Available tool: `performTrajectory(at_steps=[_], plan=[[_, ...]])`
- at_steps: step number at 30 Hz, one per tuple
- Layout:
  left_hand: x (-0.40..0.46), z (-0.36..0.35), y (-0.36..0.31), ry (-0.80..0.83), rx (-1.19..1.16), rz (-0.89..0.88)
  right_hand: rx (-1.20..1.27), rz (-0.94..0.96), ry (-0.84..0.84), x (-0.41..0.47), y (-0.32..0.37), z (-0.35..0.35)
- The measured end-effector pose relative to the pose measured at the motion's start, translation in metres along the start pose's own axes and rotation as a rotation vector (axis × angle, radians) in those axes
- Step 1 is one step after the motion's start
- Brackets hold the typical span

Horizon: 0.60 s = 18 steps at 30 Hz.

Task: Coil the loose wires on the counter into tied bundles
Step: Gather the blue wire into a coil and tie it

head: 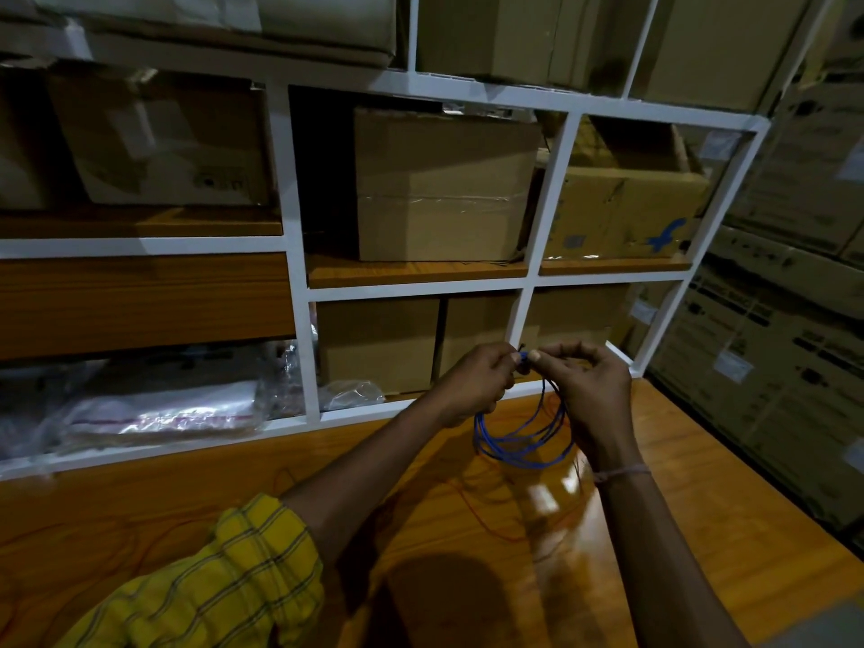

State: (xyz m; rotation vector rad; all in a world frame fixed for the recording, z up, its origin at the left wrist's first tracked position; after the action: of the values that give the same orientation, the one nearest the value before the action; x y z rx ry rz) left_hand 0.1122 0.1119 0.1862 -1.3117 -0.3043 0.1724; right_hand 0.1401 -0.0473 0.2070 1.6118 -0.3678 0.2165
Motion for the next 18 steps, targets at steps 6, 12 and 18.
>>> performTrajectory(at_steps=[6,12,18], plan=[[0.0,-0.005,-0.002,-0.008,-0.116,0.089,-0.016,0.048,-0.06,-0.002,0.002,0.003],[0.003,-0.001,-0.002,-0.043,-0.191,0.15,-0.082,0.178,-0.119,-0.007,0.004,0.014],[0.005,0.0,-0.001,-0.05,-0.191,0.167,-0.35,0.429,0.007,-0.018,0.009,0.006]])
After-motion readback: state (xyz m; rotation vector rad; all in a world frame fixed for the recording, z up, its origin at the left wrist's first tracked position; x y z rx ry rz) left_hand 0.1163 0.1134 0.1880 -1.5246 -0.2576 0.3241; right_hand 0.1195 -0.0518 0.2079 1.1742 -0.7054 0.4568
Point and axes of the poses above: each hand's wrist, its own x-axis towards the middle knuckle, its own z-axis out of the back of the hand, y = z × x, the point moved 5 cm from there along x, towards the middle knuckle, and after that the axes turned 14 degrees about -y, right-handed, at the moved point
